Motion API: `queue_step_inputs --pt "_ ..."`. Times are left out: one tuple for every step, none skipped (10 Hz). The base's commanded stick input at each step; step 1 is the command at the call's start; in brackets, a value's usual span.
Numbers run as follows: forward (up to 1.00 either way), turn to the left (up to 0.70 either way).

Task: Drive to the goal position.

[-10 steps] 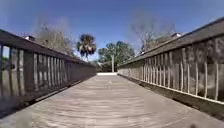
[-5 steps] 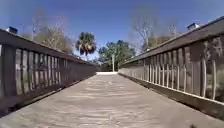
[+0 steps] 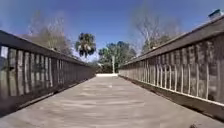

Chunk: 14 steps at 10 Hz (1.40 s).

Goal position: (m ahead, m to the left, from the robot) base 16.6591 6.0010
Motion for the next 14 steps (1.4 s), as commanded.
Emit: queue_step_inputs --pt "0.85 0.00" --pt "0.85 0.00" --pt "0.85 0.00" --pt "0.85 0.00" --pt "0.85 0.00" --pt "0.85 0.00" --pt "0.85 0.00" --pt "0.85 0.00" --pt "0.85 0.00" --pt "0.85 0.00" --pt "0.85 0.00" --pt "0.85 0.00" --pt "0.85 0.00" --pt "0.85 0.00"
